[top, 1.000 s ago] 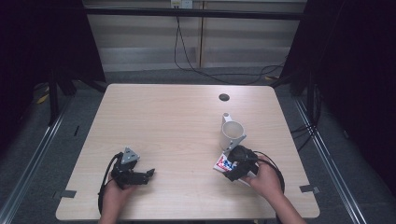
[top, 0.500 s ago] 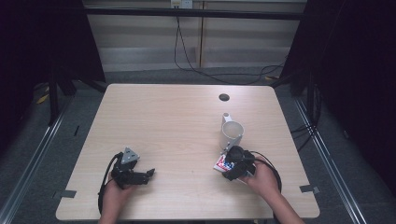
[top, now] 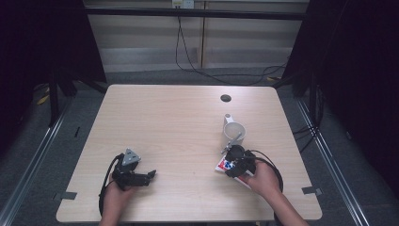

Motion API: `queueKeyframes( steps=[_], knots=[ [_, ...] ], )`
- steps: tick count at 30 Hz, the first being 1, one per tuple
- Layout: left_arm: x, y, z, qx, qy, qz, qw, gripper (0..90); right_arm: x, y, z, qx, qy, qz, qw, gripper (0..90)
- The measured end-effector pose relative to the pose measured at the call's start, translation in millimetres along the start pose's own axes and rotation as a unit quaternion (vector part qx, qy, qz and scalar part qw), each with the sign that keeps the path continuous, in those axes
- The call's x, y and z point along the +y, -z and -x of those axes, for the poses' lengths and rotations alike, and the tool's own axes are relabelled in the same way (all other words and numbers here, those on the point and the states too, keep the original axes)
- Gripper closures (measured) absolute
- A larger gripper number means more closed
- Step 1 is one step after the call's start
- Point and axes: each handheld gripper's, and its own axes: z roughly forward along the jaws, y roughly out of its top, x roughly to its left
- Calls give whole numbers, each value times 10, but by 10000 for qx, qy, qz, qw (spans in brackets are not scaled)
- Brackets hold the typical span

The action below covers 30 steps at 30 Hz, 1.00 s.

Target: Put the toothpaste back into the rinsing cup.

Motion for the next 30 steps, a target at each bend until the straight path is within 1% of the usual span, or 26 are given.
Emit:
queueKeyframes(
  steps=[1, 2, 3, 4, 5, 6, 7, 11, 17, 20, 22, 23, 25, 28, 30],
  knots=[
    [0, -1, 0, 0, -1, 1, 10000, 147, -6, 10, -4, -17, 16, 8, 10000, 660],
    [1, -3, 3, -4, 18, 12, 10000, 148, -15, 18, -10, 3, -56, 37, 10000, 665],
    [1, -4, 3, -4, 22, 15, 10000, 147, -22, 21, -6, 14, -44, 85, 10000, 668],
    [1, -4, 3, -4, 22, 16, 10000, 147, -33, 29, -3, 30, -74, 134, 9999, 672],
    [1, -4, 3, -4, 22, 15, 10000, 147, -44, 33, 7, 57, -47, 193, 9998, 674],
    [1, -4, 3, -4, 23, 17, 10000, 147, -53, 44, -4, 96, -90, 224, 9997, 676],
    [0, -4, 4, -2, 28, 18, 10000, 147, -58, 47, -2, 97, -60, 266, 9996, 677],
    [1, -4, 3, -4, 24, 16, 10000, 147, -80, 88, -15, 136, -79, 408, 9990, 681],
    [1, -4, 3, -4, 20, 15, 10000, 147, -117, 207, 15, 172, -132, 776, 9968, 682],
    [1, -4, 3, -3, 21, 15, 10000, 147, -147, 288, 49, 191, -218, 1046, 9941, 681],
    [0, -4, 3, -5, 22, 18, 10000, 148, -158, 325, 63, 208, -243, 1151, 9928, 680],
    [1, -4, 3, -3, 22, 16, 10000, 147, -166, 348, 71, 170, -237, 1263, 9916, 680],
    [0, -4, 4, -4, 29, 21, 10000, 147, -175, 381, 80, 168, -276, 1366, 9901, 680],
    [0, -5, 4, -3, 30, 22, 10000, 147, -194, 435, 98, 176, -310, 1650, 9856, 680],
    [0, -6, 6, -6, 40, 29, 10000, 147, -198, 461, 99, 181, -346, 1744, 9839, 679]
  ],
)
